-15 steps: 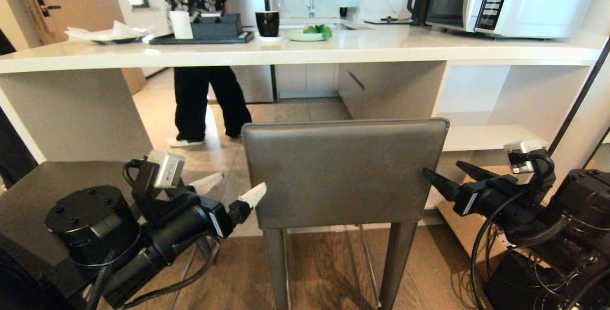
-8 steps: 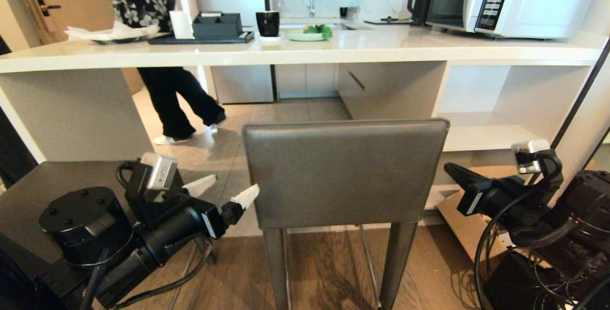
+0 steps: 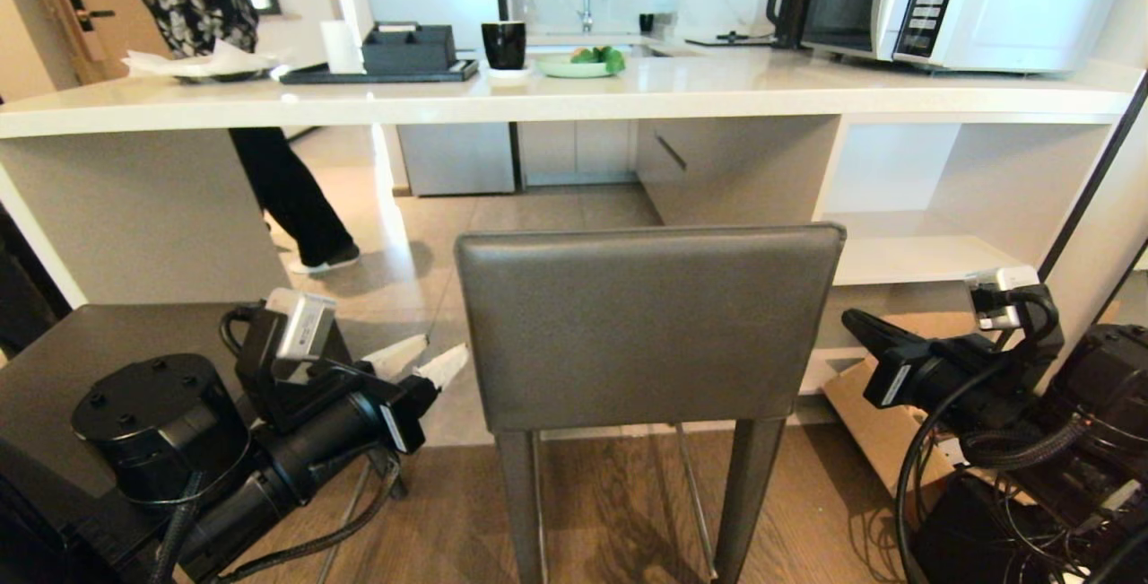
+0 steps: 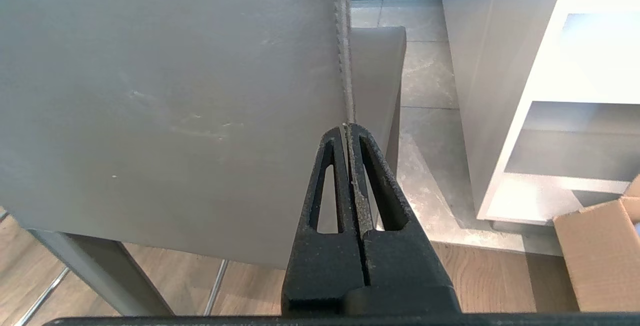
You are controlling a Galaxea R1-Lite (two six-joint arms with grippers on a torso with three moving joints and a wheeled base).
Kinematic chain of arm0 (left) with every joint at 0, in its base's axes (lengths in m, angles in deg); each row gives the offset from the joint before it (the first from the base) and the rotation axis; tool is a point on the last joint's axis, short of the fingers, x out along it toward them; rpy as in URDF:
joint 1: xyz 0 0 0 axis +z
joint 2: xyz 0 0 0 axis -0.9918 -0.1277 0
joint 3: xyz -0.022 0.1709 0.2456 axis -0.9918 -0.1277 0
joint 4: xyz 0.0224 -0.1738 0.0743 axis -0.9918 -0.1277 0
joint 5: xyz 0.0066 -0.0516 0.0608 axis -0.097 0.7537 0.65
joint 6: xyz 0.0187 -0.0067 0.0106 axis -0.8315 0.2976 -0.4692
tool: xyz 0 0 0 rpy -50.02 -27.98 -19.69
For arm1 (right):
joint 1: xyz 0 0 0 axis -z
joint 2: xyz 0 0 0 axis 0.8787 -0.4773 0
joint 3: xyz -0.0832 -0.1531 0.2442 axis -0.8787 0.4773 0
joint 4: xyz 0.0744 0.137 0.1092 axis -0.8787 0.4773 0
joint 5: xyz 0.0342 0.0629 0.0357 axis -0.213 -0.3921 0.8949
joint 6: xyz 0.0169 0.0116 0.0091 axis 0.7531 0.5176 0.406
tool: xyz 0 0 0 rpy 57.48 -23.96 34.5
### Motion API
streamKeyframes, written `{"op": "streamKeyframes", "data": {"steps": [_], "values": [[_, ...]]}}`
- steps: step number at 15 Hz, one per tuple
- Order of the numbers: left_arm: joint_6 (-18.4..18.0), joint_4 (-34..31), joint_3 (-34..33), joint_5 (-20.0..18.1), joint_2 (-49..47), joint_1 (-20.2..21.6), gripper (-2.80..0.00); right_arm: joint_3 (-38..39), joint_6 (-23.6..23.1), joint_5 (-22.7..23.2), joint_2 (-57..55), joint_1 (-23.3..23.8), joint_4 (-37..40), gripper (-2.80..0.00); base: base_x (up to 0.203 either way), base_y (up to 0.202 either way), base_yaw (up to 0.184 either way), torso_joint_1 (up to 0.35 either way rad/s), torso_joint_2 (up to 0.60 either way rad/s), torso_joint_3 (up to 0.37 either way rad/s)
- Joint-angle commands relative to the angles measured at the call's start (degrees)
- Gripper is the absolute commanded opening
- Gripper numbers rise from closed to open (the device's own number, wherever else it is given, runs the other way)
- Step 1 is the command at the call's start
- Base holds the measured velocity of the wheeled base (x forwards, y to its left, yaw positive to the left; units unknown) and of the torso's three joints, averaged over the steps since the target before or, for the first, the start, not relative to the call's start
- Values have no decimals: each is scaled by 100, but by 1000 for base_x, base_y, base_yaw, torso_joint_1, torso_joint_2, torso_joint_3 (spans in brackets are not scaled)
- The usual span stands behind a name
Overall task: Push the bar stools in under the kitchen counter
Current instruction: Push the gray chair back under the dining table
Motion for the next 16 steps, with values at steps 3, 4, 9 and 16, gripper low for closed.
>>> {"op": "streamKeyframes", "data": {"steps": [3,4,9,16], "values": [[-46,51,353,363,-337,45,-280,-169,12,-145,-136,146,-49,-280,0,0,0,0,0,0],[-159,16,443,951,-409,11,-280,-367,2,-212,-189,314,-49,-280,0,0,0,0,0,0],[-574,-302,969,1389,-862,501,-280,-1013,-314,-267,-766,714,-49,-280,0,0,0,0,0,0],[-953,-286,1798,1801,-1452,365,-280,-1733,-1166,-248,-1437,607,-49,-280,0,0,0,0,0,0]]}}
